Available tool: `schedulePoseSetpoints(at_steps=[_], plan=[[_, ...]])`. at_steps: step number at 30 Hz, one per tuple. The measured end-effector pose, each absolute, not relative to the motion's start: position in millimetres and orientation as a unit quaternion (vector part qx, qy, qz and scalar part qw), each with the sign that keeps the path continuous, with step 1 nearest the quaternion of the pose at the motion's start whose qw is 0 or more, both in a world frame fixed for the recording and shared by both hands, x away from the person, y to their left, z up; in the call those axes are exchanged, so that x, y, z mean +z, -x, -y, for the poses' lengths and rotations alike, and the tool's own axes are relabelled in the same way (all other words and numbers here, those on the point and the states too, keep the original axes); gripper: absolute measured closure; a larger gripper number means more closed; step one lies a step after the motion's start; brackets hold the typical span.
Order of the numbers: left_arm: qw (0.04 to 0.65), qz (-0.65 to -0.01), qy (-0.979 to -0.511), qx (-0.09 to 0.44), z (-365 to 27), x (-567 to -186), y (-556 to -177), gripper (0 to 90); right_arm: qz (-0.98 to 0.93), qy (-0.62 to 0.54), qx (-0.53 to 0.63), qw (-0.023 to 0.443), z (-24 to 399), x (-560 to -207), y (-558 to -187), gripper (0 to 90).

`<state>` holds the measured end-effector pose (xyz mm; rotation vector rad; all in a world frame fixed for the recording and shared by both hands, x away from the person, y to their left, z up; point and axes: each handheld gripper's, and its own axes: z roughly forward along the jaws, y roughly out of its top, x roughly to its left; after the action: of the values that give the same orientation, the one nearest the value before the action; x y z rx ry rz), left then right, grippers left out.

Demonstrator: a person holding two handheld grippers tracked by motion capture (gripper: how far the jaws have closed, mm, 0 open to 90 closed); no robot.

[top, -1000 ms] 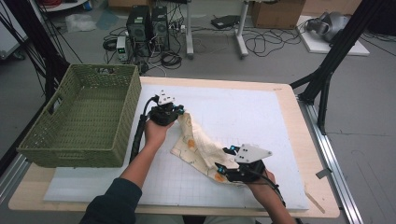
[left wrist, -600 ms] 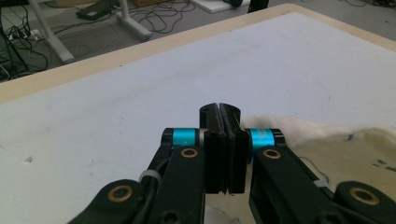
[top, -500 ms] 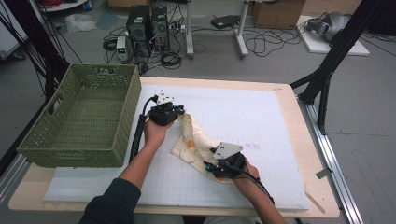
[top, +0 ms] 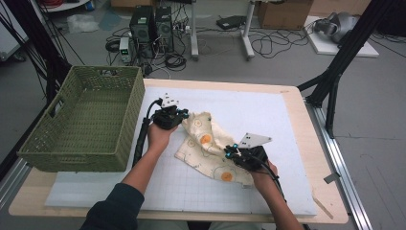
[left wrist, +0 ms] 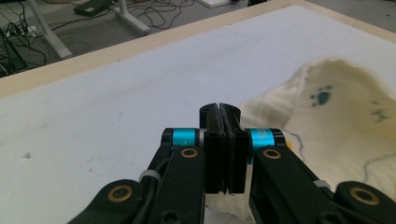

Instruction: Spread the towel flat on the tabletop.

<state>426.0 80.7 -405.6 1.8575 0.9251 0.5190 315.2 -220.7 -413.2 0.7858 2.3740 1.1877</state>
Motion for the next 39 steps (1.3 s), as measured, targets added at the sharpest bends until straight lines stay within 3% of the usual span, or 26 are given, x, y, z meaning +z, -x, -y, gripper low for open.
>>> schedulePoseSetpoints(at_steps=[3, 8, 10, 14, 18, 29, 30, 32, 35, 37, 39], plan=[[0.48, -0.376, -0.763, 0.213, -79.4, -405.7, -425.4, 87.1, -0.837, -0.3, 0.407, 0.209, 228.8, -410.0, -319.4, 82.6], [0.484, -0.402, -0.749, 0.206, -80.3, -404.8, -425.7, 55.5, -0.824, -0.354, 0.38, 0.227, 240.1, -413.6, -335.2, 82.4], [0.482, -0.401, -0.75, 0.211, -83.1, -402.3, -424.3, 52.0, -0.812, -0.38, 0.379, 0.231, 247.6, -415.3, -340.8, 78.4], [0.483, -0.403, -0.754, 0.189, -88.2, -398.3, -420.0, 47.8, -0.799, -0.407, 0.369, 0.242, 260.8, -416.4, -348.8, 82.3], [0.488, -0.39, -0.76, 0.178, -88.6, -403.0, -408.6, 50.3, -0.8, -0.408, 0.364, 0.246, 264.4, -417.3, -359.7, 85.7], [0.455, -0.38, -0.795, 0.13, -90.9, -423.6, -395.0, 52.4, -0.755, -0.486, 0.29, 0.331, 294.1, -405.3, -405.1, 85.0], [0.454, -0.378, -0.797, 0.128, -89.0, -426.4, -394.1, 52.5, -0.75, -0.496, 0.287, 0.331, 297.6, -406.2, -405.7, 82.8], [0.443, -0.373, -0.806, 0.125, -83.5, -430.8, -393.7, 52.8, -0.744, -0.509, 0.287, 0.324, 300.7, -408.3, -404.7, 68.8], [0.429, -0.36, -0.819, 0.126, -73.7, -436.0, -392.8, 52.5, -0.743, -0.501, 0.296, 0.332, 301.6, -407.2, -396.1, 58.2], [0.418, -0.35, -0.829, 0.125, -67.9, -440.4, -392.6, 53.6, -0.742, -0.5, 0.312, 0.319, 303.3, -403.3, -390.3, 55.6], [0.405, -0.334, -0.843, 0.121, -63.3, -445.9, -392.0, 63.3, -0.744, -0.488, 0.324, 0.321, 302.8, -399.1, -382.7, 55.0]])
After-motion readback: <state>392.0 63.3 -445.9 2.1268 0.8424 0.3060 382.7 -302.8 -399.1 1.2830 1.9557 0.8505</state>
